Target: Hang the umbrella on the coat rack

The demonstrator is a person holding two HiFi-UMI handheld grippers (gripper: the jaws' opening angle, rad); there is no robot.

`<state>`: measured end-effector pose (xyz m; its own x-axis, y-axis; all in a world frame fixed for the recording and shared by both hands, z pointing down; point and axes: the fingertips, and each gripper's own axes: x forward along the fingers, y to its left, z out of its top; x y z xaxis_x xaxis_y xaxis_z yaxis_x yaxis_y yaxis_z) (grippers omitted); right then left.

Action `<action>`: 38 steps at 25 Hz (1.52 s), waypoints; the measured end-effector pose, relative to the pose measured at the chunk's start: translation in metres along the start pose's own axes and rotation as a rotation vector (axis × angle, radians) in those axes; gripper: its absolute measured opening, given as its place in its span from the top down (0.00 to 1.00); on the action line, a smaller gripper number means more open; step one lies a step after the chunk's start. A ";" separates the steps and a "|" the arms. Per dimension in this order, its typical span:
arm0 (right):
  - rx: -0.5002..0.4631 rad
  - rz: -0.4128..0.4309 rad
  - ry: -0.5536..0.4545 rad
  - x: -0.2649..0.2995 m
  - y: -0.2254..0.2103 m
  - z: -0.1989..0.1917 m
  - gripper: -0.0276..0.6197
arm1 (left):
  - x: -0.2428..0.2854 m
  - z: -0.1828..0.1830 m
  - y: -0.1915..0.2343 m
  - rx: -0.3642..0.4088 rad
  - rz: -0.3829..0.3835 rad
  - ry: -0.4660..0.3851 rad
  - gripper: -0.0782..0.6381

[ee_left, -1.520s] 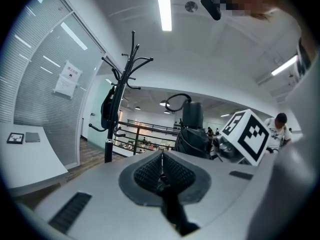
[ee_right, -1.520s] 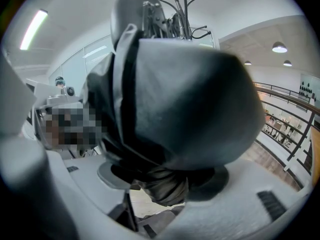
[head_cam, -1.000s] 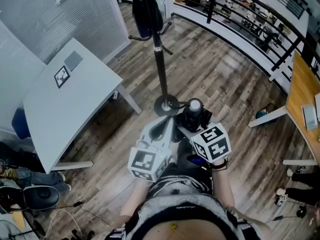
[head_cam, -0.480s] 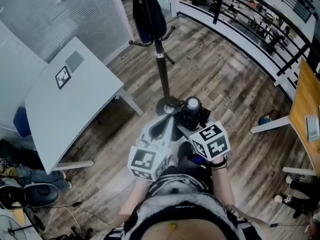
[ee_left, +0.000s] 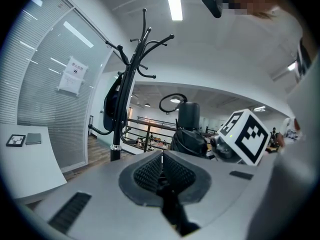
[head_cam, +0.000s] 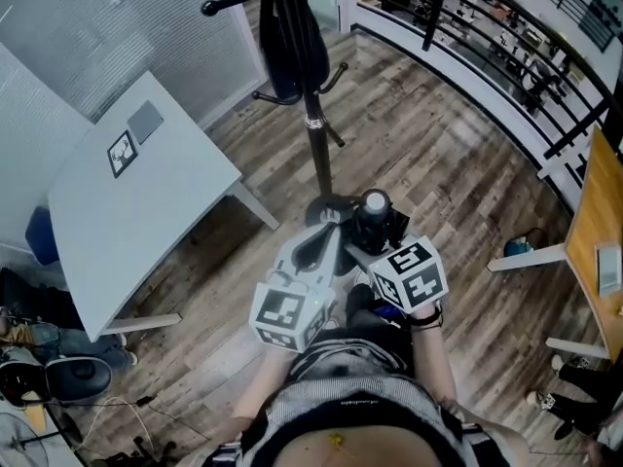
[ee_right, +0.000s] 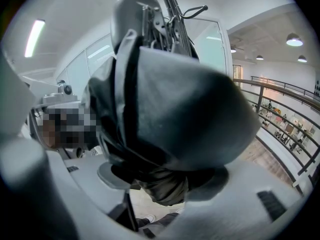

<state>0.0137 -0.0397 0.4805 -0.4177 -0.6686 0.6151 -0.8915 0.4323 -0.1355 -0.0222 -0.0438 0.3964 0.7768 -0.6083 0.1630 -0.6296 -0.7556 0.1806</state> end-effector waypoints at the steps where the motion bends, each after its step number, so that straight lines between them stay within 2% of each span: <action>1: -0.003 0.005 0.004 0.002 -0.004 0.002 0.53 | 0.004 0.001 0.002 -0.004 0.004 -0.002 0.88; 14: -0.057 0.107 0.006 0.013 -0.042 0.034 0.53 | 0.040 0.034 0.021 -0.008 0.141 -0.039 0.88; 24: -0.105 0.158 0.018 0.016 -0.074 0.044 0.53 | 0.068 0.046 0.021 -0.008 0.217 -0.065 0.88; 29: -0.138 0.182 0.028 0.018 -0.090 0.041 0.53 | 0.080 0.040 0.023 -0.013 0.264 -0.091 0.88; 38: -0.164 0.229 0.053 0.036 -0.096 0.042 0.53 | 0.087 0.036 0.039 -0.040 0.322 -0.087 0.88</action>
<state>0.0766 -0.1306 0.4832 -0.5914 -0.5114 0.6235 -0.7329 0.6633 -0.1510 0.0216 -0.1352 0.3826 0.5352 -0.8339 0.1347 -0.8415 -0.5123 0.1718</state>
